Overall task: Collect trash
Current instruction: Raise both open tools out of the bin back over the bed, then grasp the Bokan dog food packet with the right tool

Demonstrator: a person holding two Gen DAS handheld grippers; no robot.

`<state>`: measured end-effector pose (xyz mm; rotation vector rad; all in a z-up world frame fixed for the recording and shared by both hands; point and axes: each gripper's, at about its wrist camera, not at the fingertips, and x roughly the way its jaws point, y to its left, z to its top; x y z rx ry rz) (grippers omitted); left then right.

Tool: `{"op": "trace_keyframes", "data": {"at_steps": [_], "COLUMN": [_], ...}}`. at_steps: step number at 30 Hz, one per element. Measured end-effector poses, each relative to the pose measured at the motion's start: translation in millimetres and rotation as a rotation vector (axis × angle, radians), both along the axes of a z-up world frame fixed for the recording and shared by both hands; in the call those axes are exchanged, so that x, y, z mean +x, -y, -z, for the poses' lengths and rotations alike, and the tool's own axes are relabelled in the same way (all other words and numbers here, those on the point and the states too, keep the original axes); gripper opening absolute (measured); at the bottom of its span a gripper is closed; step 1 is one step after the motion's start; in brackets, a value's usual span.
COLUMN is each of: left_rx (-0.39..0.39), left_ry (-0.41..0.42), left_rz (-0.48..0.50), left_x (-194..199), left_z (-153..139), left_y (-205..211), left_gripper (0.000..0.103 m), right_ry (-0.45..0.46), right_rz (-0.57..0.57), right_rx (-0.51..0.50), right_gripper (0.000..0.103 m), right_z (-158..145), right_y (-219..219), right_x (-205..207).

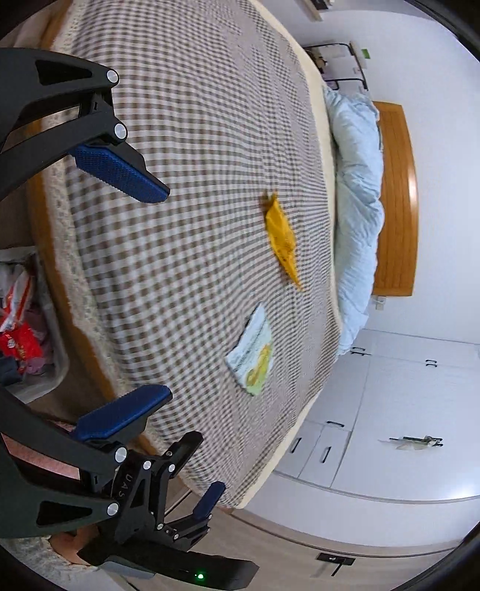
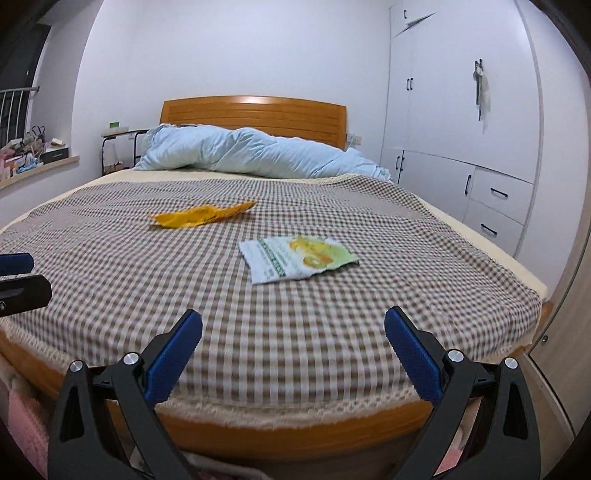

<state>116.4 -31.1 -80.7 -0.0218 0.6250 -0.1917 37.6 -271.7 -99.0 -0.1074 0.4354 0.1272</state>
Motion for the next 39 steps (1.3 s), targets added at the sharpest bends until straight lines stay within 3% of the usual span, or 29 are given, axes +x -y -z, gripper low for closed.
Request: {"op": "trace_keyframes", "data": {"at_steps": [14, 24, 32, 39], "left_rx": [-0.016, -0.030, -0.068, -0.100], "left_ry": [0.047, 0.085, 0.037, 0.008], "left_rz": [0.014, -0.017, 0.000, -0.015], "left_x": [48.7, 87.5, 119.6, 126.7], "left_z": [-12.7, -16.8, -9.0, -0.7], "left_y": [2.9, -14.8, -25.4, -28.3], "left_gripper": [0.095, 0.095, 0.095, 0.095], "right_ry": [0.047, 0.028, -0.119, -0.367], "right_rz": [0.060, 0.114, 0.200, 0.250], "right_rx": [0.055, 0.095, 0.095, 0.247], "right_gripper": [0.095, 0.095, 0.095, 0.095], "right_z": [-8.8, -11.9, -10.2, 31.3], "right_y": [2.3, 14.3, 18.4, 1.3], "right_x": [38.6, 71.3, 116.8, 168.2]}}
